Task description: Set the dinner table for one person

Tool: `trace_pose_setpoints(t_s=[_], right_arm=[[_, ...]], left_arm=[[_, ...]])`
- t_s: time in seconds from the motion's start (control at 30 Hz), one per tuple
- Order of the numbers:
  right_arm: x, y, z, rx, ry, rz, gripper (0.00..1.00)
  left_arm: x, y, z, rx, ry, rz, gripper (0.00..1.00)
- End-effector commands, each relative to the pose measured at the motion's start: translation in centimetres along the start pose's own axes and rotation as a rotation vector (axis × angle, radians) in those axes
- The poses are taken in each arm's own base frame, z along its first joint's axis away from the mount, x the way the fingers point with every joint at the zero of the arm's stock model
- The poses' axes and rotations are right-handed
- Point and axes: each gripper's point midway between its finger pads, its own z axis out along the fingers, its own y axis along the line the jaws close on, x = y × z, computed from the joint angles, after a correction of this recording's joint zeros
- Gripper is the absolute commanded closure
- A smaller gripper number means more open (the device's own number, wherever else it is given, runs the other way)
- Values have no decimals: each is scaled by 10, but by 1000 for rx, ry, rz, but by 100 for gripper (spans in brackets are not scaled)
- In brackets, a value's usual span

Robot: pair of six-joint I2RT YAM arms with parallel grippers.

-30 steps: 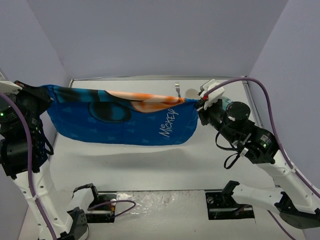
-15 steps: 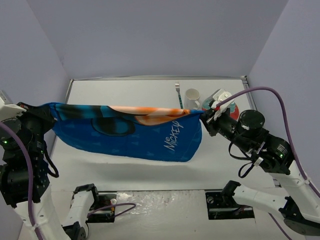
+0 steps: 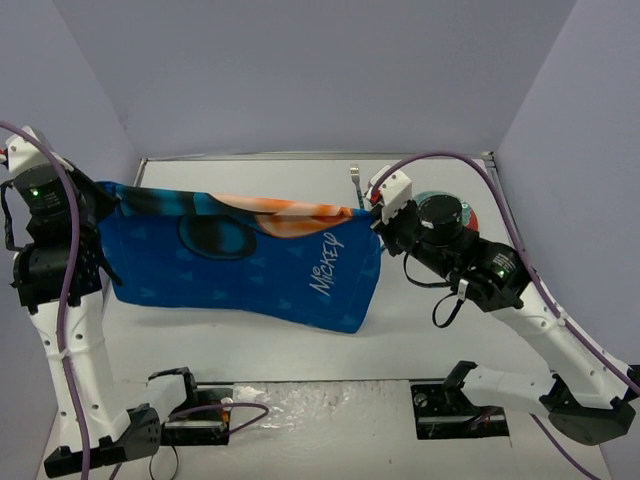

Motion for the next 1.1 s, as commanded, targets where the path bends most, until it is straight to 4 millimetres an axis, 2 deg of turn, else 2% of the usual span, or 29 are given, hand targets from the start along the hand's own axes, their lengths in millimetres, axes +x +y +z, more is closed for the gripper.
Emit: trace_pose_setpoints(t_s=[0.0, 0.17, 0.3, 0.63, 0.83, 0.97, 1.07], right_arm=[[-41, -32, -6, 127, -125, 11, 100], [-59, -32, -19, 106, -189, 34, 100], [-61, -28, -33, 77, -222, 51, 100], [-46, -8, -52, -33, -219, 102, 100], [-44, 18, -55, -171, -206, 120, 100], [-33, 35, -44, -242, -164, 150, 100], [-17, 45, -26, -262, -104, 172, 100]], left_arm=[[-47, -10, -2, 20, -161, -11, 100], [-57, -10, -18, 31, -198, -28, 100], [-59, -3, -36, 20, -231, -35, 100], [-29, 26, -71, -33, -217, -39, 100], [-18, 36, -89, -49, -196, -11, 100], [1, 46, -83, -86, -148, 32, 100], [27, 54, -62, -128, -63, 78, 100]])
